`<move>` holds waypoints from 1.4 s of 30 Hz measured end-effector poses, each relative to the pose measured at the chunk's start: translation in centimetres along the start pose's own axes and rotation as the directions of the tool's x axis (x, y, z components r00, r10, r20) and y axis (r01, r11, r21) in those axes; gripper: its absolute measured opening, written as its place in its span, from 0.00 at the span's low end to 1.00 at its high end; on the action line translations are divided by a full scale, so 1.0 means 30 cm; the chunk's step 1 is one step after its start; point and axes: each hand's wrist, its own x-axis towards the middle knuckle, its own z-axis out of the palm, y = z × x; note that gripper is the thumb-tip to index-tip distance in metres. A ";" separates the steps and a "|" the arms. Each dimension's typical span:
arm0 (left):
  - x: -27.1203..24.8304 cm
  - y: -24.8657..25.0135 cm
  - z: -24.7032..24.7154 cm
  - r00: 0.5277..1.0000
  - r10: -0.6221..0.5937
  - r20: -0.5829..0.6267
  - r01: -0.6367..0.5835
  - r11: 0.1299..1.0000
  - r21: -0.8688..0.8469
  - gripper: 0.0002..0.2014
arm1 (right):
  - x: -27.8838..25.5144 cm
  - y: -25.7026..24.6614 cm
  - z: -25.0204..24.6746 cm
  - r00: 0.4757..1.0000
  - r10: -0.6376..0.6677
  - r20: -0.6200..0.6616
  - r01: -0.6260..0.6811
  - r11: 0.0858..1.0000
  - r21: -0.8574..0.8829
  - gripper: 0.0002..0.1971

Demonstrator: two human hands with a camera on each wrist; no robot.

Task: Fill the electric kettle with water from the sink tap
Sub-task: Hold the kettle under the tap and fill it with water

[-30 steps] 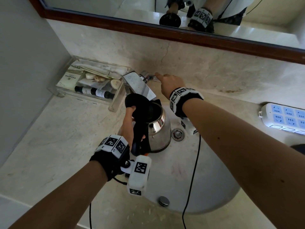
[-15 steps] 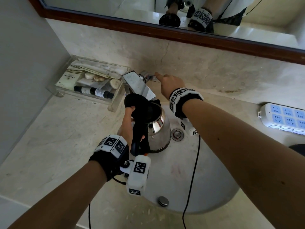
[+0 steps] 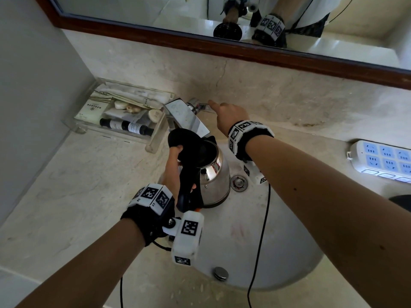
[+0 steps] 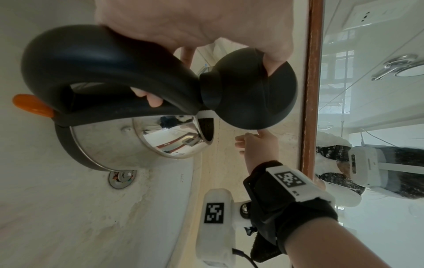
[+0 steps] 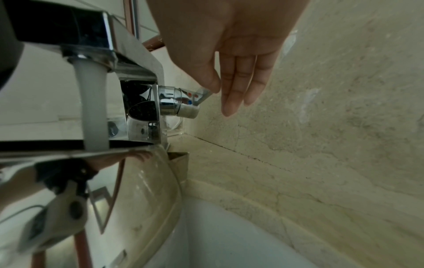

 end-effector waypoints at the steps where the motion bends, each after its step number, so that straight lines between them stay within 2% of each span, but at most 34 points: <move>1: -0.005 0.007 -0.001 1.000 -0.019 -0.003 0.019 1.000 -0.014 0.18 | 0.000 0.000 0.000 1.000 -0.001 0.002 0.001 1.000 -0.001 0.30; 3: 0.001 0.010 -0.003 0.999 -0.041 -0.009 0.041 0.999 -0.025 0.12 | 0.000 0.000 0.000 1.000 -0.002 0.001 0.002 1.000 -0.003 0.30; 6: 0.008 -0.001 -0.008 1.000 -0.032 0.000 0.032 0.999 -0.016 0.13 | 0.000 -0.003 0.001 1.000 0.002 -0.005 -0.002 1.000 -0.003 0.30; 7: 0.005 -0.002 -0.008 1.000 -0.020 0.007 0.020 1.000 -0.010 0.16 | 0.001 -0.003 0.001 1.000 0.003 -0.007 -0.003 1.000 -0.001 0.30; 9: 0.010 -0.010 -0.013 0.999 0.009 0.038 -0.010 0.999 0.039 0.34 | 0.000 -0.004 0.001 1.000 0.008 -0.010 -0.008 1.000 0.004 0.30; 11: 0.009 -0.014 -0.010 0.998 0.014 0.065 -0.018 0.997 0.070 0.41 | -0.002 -0.005 0.000 1.000 0.013 -0.009 -0.013 1.000 0.007 0.30; 16: 0.006 -0.007 -0.008 0.998 -0.022 0.056 0.021 0.999 0.033 0.36 | -0.002 -0.006 -0.003 1.000 0.012 -0.014 -0.011 1.000 0.012 0.29; 19: -0.001 0.001 -0.006 1.000 -0.030 -0.004 0.030 0.999 -0.023 0.17 | -0.002 -0.007 -0.004 1.000 0.016 -0.010 -0.016 1.000 0.012 0.29; 20: 0.003 0.000 -0.009 0.999 -0.039 -0.016 0.038 0.999 -0.039 0.14 | -0.003 -0.007 -0.004 1.000 0.017 -0.006 -0.017 1.000 0.012 0.29; 22: 0.006 -0.002 -0.008 0.999 -0.037 -0.025 0.036 0.999 -0.025 0.14 | -0.003 -0.007 -0.005 1.000 0.016 -0.001 -0.016 1.000 0.011 0.29; 23: 0.000 0.001 -0.007 0.999 -0.033 -0.025 0.033 0.999 -0.006 0.19 | -0.002 -0.007 -0.005 1.000 0.015 0.001 -0.015 1.000 0.010 0.29; 25: 0.001 -0.005 -0.007 1.000 -0.014 -0.006 0.014 0.999 0.044 0.40 | -0.001 -0.006 -0.006 1.000 0.017 0.003 -0.017 1.000 0.011 0.29; 26: -0.003 -0.007 -0.007 1.000 0.003 0.001 -0.003 0.998 0.062 0.48 | -0.001 -0.006 -0.006 1.000 0.019 0.003 -0.019 1.000 0.011 0.29; 28: -0.011 -0.004 0.000 0.999 0.035 0.004 -0.035 0.997 0.064 0.52 | -0.001 -0.007 -0.005 1.000 0.021 0.002 -0.021 1.000 0.011 0.28; 29: -0.017 0.000 0.002 0.999 0.034 0.009 -0.034 0.997 0.064 0.49 | 0.000 -0.007 -0.005 1.000 0.022 0.001 -0.022 1.000 0.009 0.28; 30: -0.020 0.004 0.002 1.000 0.020 0.015 -0.021 0.998 0.058 0.41 | 0.000 -0.008 -0.004 1.000 0.023 0.002 -0.023 1.000 0.007 0.28; 32: -0.025 0.014 0.004 1.000 -0.026 -0.010 0.026 1.000 -0.006 0.21 | 0.000 -0.010 -0.003 1.000 0.024 0.006 -0.024 1.000 0.005 0.28; 33: -0.024 0.014 0.003 0.999 -0.046 -0.018 0.046 0.999 -0.007 0.20 | 0.000 -0.011 -0.002 1.000 0.024 0.007 -0.024 1.000 0.004 0.28; 35: -0.016 0.001 0.000 0.999 -0.032 -0.024 0.032 0.999 0.026 0.38 | 0.002 -0.011 -0.002 1.000 0.022 0.004 -0.022 1.000 0.004 0.28; 36: -0.016 -0.004 0.000 0.999 -0.025 -0.028 0.026 0.999 0.031 0.43 | 0.001 -0.012 -0.002 1.000 0.020 0.003 -0.020 1.000 0.004 0.28; 42: 0.002 -0.016 -0.001 0.999 -0.038 -0.011 0.038 0.999 -0.002 0.46 | -0.003 -0.011 -0.005 1.000 0.018 0.000 -0.018 1.000 0.007 0.28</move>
